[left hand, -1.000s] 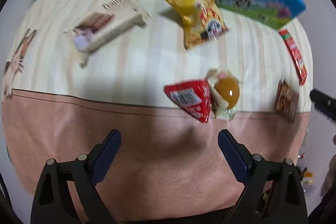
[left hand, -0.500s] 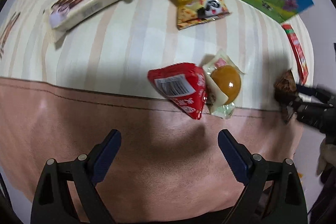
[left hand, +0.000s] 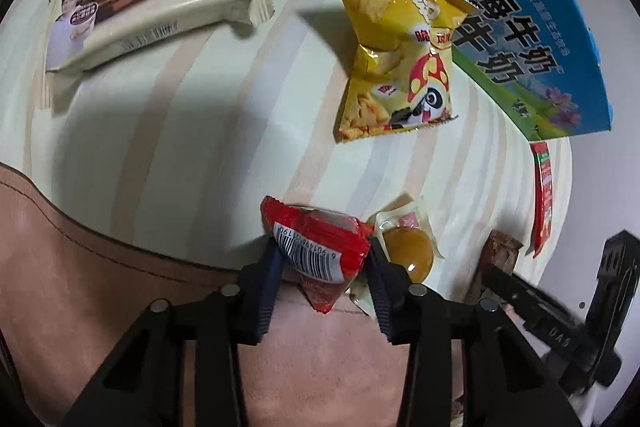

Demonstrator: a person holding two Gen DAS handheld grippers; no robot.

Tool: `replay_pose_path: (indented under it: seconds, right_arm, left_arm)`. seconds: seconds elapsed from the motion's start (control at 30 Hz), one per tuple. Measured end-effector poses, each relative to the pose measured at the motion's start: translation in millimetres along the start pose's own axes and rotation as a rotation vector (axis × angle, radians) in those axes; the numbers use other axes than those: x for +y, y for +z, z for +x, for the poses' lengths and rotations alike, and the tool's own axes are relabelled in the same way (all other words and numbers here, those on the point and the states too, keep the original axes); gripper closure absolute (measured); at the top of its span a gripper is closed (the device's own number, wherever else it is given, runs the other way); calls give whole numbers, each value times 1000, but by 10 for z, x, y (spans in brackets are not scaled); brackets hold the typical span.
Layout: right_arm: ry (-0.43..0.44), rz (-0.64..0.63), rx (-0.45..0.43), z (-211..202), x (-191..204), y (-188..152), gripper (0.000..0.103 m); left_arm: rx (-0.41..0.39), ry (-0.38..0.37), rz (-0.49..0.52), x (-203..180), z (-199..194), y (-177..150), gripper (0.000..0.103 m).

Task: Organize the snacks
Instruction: 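Grasp the red snack bag with left tool while right grasps the brown cookie bag, then carry the red bag and brown bag over the box with both tools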

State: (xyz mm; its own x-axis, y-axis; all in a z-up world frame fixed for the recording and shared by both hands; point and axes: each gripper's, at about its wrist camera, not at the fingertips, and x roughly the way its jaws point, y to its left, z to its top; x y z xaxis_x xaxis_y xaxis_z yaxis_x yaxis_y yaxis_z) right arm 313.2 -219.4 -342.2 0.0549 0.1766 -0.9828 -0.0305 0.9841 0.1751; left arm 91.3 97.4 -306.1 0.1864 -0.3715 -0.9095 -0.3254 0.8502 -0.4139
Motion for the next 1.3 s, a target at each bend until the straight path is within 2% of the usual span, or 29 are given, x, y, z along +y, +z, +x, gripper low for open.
replay_pose_path:
  seconds: [0.1,0.2,0.3,0.4,0.47,0.53,0.6,0.67,0.8,0.87,0.9,1.07,1.17,1.3]
  right_arm:
    - [23,45,1,7,42,-135,46]
    - [55,36,36,25,120,-351,55]
    - [78,20,82,92,169,-651,56]
    - [94,67,79,157,147,-796,50]
    - [123,133,63,169,92,-789,43]
    - [141,174,65,203,107,-741,30]
    - [109,192,57,248,119,-671,25]
    - [60,204,45,300,202,-651,25]
    - [-26,169,0,351,379,-723,42]
    - [-11,149,-29,263,374,-811,42]
    - [-8,140,-42,257,493,-843,42]
    - [34,122,-75,25,527,-981,42]
    - [67,103,-110,-204,491,-1008,42]
    - [133,86,-164,-616,480,-857,42]
  left_arm:
    - [-7,39,37,7,-47,60,68]
    - [13,82,69,76,-155,-120,69]
    - [56,105,84,251,-191,-363,68]
    - [80,75,36,449,-144,-425,66]
    - [96,29,-18,566,-95,-377,65]
    - [106,19,-25,613,-60,-332,63]
    - [112,24,-27,621,-21,-300,62]
    - [110,30,-33,599,8,-279,63]
    - [78,80,25,425,-29,-286,67]
    - [56,106,66,299,-51,-304,69]
    - [48,113,81,268,-80,-312,70]
    - [8,124,132,122,-261,-353,71]
    - [-30,99,160,-33,-484,-320,71]
    - [-90,43,196,-237,-854,-145,71]
